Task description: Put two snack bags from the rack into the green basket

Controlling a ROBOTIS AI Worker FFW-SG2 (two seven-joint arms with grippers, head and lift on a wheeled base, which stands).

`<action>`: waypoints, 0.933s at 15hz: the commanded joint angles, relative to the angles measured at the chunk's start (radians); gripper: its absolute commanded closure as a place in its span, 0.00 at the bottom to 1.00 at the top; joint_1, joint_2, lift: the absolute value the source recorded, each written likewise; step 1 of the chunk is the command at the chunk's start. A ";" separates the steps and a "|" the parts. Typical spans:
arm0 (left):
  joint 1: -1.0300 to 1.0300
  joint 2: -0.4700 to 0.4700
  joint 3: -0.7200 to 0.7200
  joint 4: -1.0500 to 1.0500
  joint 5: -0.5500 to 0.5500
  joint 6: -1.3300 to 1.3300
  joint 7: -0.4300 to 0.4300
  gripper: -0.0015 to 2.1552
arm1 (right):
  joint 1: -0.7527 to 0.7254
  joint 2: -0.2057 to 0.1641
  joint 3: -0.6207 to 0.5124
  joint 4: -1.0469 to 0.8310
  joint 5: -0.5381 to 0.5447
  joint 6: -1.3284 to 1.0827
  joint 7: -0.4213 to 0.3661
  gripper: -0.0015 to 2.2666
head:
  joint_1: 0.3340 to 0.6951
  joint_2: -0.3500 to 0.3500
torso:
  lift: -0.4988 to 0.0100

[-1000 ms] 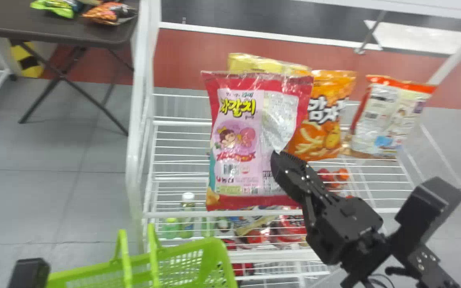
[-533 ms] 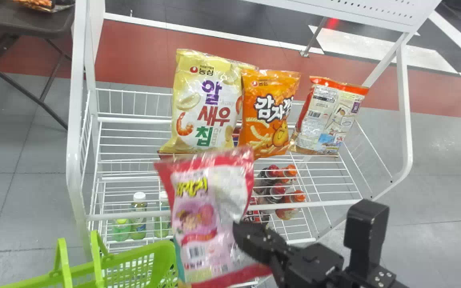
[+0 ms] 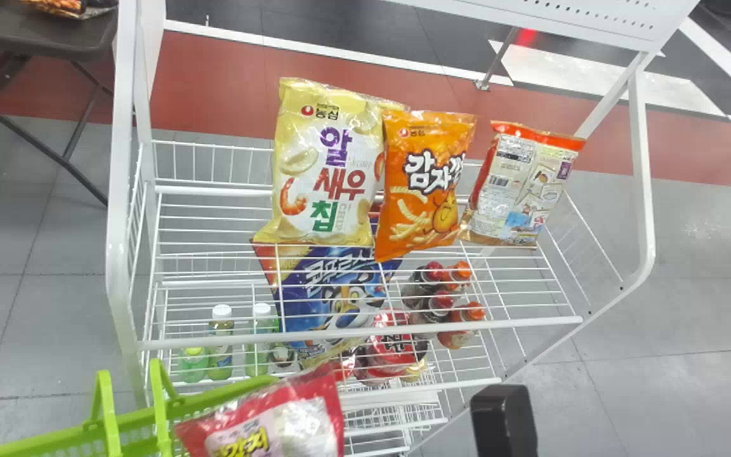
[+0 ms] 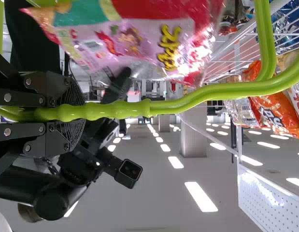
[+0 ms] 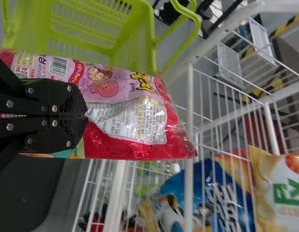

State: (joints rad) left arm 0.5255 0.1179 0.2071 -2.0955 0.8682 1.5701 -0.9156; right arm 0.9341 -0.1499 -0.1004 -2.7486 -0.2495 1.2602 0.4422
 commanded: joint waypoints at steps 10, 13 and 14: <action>0.008 0.000 0.000 -0.028 0.003 0.001 -0.009 0.64 | -0.123 -0.005 0.312 0.247 0.141 -0.248 -0.082 0.89 | 1.00 0.38 | 0.97; 0.011 0.002 0.000 -0.037 0.005 0.001 -0.011 0.64 | -0.181 -0.005 0.370 0.333 0.168 -0.270 -0.103 0.89 | 1.00 0.48 | 0.97; 0.013 0.002 0.000 -0.040 0.005 0.001 -0.011 0.64 | -0.201 -0.005 0.395 0.365 0.197 -0.276 -0.106 0.89 | 1.00 0.50 | 0.97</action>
State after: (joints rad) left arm 0.5371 0.1191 0.2071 -2.1308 0.8728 1.5701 -0.9260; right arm 0.7615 -0.1550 0.2619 -2.4270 -0.0844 0.9929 0.3373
